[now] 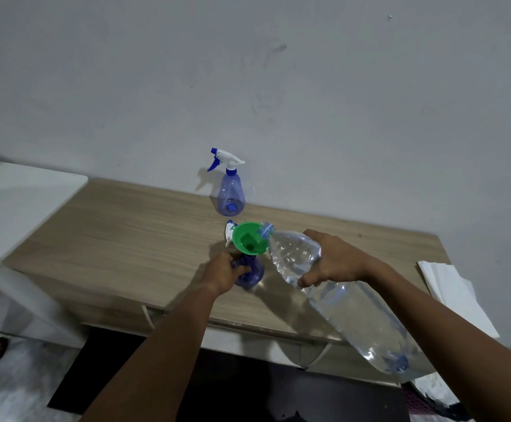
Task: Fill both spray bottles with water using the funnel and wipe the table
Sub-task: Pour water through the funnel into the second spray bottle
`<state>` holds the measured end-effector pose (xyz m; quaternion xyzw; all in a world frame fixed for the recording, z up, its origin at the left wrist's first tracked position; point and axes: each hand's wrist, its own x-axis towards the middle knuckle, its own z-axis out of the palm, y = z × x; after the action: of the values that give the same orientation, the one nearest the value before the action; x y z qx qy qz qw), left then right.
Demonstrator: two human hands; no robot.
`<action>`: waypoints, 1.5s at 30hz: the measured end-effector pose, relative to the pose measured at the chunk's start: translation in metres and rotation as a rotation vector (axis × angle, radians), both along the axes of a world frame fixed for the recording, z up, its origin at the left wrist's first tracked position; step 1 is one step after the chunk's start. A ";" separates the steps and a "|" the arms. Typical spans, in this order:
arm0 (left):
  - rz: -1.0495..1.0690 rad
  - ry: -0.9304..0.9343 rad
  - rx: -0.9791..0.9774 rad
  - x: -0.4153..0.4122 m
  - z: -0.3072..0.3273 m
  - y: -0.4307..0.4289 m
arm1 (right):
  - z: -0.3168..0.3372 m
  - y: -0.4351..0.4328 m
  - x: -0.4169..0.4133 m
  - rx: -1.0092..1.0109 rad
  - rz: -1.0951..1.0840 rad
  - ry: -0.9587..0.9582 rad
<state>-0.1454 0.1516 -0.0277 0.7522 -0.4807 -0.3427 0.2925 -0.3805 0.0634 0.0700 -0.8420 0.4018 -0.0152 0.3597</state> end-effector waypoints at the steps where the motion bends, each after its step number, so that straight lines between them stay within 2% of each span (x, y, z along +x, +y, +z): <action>1: 0.001 0.000 0.000 0.000 0.000 0.000 | 0.000 0.000 0.000 -0.034 -0.008 -0.024; 5: 0.004 -0.004 -0.004 0.000 0.000 -0.001 | 0.000 0.001 -0.001 -0.146 -0.088 -0.200; 12: 0.006 0.011 -0.003 0.000 -0.003 -0.002 | -0.007 -0.005 -0.002 -0.242 -0.362 -0.593; 17: 0.023 0.034 0.005 0.001 -0.008 -0.003 | -0.019 -0.009 0.009 -0.302 -0.565 -0.732; 22: 0.025 0.050 0.000 0.004 -0.014 -0.006 | -0.029 -0.017 0.019 -0.353 -0.707 -0.758; 29: 0.019 0.024 0.019 0.010 -0.023 -0.009 | -0.042 -0.027 0.026 -0.331 -0.790 -0.785; 45: -0.039 -0.014 0.004 0.019 -0.037 -0.010 | -0.059 -0.026 0.006 -0.277 -0.622 -0.632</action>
<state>-0.1263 0.1417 -0.0642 0.7458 -0.4965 -0.3440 0.2810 -0.3746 0.0378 0.0109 -0.6757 0.5001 -0.4319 0.3269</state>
